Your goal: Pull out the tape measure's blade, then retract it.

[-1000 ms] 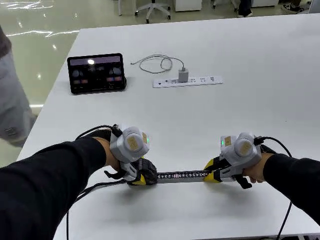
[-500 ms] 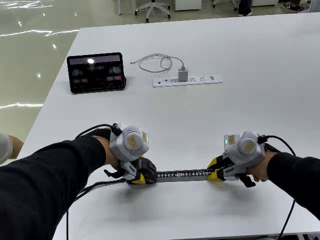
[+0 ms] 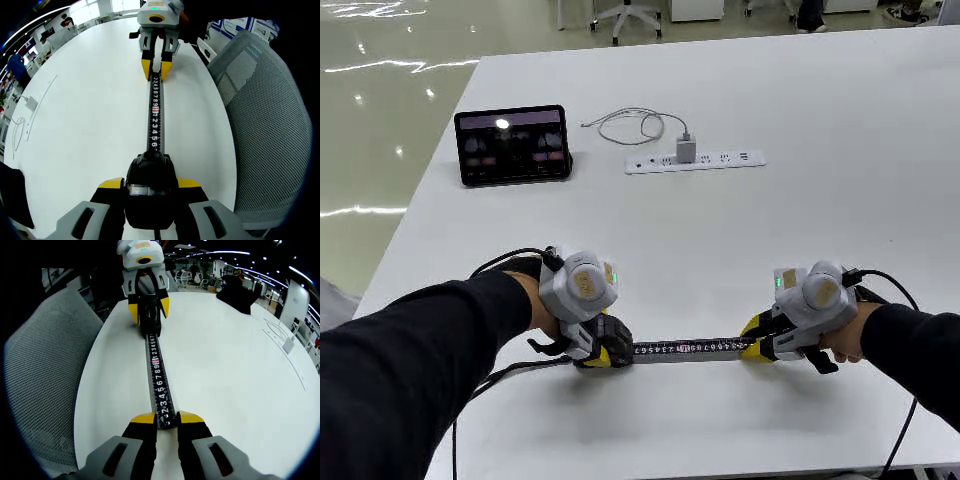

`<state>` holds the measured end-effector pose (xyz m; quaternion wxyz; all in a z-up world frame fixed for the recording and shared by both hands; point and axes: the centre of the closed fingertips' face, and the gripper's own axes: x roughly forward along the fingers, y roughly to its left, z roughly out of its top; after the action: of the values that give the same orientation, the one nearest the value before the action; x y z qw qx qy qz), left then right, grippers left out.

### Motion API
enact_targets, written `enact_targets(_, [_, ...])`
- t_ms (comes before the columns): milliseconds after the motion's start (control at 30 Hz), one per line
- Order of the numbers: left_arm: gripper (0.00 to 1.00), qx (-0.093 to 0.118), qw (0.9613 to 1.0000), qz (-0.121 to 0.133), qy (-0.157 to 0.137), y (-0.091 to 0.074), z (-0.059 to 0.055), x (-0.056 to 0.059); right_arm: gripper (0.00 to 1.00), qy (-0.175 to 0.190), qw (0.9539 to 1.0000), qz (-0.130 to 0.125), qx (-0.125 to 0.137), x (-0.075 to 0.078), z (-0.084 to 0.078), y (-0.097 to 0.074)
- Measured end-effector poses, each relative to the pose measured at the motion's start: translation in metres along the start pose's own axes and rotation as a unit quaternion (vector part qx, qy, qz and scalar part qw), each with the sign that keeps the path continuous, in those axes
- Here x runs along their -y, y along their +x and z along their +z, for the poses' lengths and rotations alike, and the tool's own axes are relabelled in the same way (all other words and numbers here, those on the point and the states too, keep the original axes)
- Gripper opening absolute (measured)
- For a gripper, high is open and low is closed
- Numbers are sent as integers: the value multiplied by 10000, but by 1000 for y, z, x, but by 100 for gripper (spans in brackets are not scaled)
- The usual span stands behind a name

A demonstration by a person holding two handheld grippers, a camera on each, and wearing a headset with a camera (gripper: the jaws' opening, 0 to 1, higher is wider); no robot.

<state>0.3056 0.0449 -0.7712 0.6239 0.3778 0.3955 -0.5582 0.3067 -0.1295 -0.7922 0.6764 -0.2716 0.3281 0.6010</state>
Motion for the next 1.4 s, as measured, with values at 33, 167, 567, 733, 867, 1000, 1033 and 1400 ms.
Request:
enact_targets(33, [33,-2,10000,3,0,0,0,0,10,8,10000,4,0,0,-1,0])
enact_targets(167, [33,-7,10000,6,-4,-1,1,0,10,18,10000,-8,-4,1,-3,-2])
enact_targets(567, [33,1,10000,3,-25,-1,1,1,10,29,10000,-20,-31,3,-9,-6])
enact_targets(733, [33,-2,10000,6,-25,-1,1,1,10,26,10000,-31,-53,3,-11,-8])
enact_targets(867, [33,-2,10000,12,-20,-1,0,1,10,39,10000,-42,-60,3,-12,-10])
enact_targets(1000, [33,-2,10000,13,-20,-1,0,1,10,50,10000,-53,-67,3,-14,-12])
enact_targets(1033, [33,-2,10000,15,-18,-1,0,1,10,50,9999,-55,-67,3,-15,-12])
enact_targets(1400, [33,1,10000,15,-26,-1,-1,0,10,100,9999,-72,-57,6,-18,-15])
